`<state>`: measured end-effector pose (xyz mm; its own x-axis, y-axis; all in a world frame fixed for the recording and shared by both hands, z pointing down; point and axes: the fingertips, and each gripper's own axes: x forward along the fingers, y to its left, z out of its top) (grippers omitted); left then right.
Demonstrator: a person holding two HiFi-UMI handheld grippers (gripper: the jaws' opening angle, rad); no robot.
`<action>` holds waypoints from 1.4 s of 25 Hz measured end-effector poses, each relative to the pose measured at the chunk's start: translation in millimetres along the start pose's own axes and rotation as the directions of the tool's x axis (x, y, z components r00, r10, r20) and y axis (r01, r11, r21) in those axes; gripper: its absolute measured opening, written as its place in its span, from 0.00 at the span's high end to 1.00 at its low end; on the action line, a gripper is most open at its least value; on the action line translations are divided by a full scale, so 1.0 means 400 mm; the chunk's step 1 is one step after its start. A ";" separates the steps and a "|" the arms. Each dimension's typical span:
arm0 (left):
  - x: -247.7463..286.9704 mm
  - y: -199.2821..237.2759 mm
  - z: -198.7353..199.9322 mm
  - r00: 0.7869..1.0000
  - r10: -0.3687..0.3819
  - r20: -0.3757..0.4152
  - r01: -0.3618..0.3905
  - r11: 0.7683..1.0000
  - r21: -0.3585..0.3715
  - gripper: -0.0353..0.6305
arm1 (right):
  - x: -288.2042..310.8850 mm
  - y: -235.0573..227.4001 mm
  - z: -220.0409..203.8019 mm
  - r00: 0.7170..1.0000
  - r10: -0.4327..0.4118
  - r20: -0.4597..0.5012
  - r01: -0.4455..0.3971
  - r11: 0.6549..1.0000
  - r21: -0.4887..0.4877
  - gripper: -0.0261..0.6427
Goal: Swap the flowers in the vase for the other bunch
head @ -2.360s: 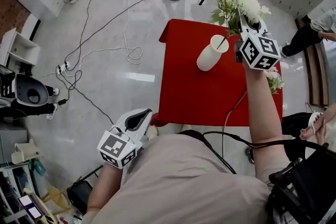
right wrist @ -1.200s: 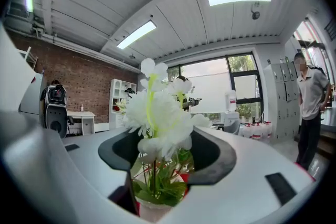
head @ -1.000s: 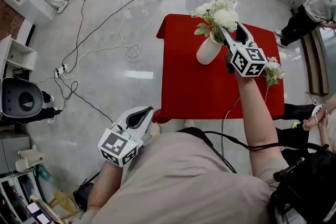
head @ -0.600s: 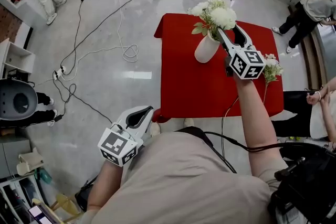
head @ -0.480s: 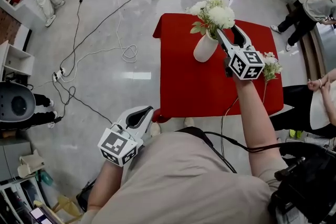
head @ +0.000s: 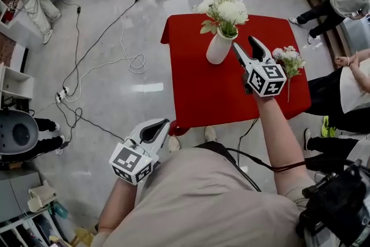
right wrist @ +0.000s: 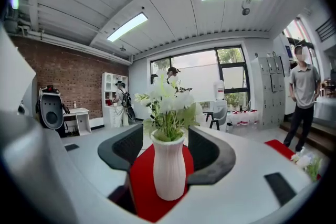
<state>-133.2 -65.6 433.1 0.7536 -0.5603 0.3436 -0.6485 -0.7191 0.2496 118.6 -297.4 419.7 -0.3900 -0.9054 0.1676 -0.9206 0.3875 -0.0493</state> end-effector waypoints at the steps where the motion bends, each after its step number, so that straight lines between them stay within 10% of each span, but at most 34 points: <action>1: 0.002 -0.003 0.001 1.000 -0.011 -0.002 0.011 1.000 0.004 0.94 | -0.014 0.001 -0.011 1.000 -0.009 -0.008 0.009 1.000 0.003 0.55; 14: -0.018 0.000 -0.015 0.992 -0.121 -0.029 0.123 0.992 0.039 0.94 | -0.189 0.120 -0.153 0.988 -0.086 -0.127 0.093 0.995 0.048 0.91; 35: -0.057 -0.022 -0.048 0.972 -0.224 -0.068 0.229 0.969 0.088 0.94 | -0.364 0.473 -0.279 0.964 0.043 -0.262 -0.023 0.997 0.079 0.94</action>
<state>-146.6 -38.5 440.6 0.8705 -0.3563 0.3394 -0.4466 -0.8618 0.2407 3.8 -72.8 495.9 -0.4103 -0.8109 0.4172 -0.9101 0.3932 -0.1308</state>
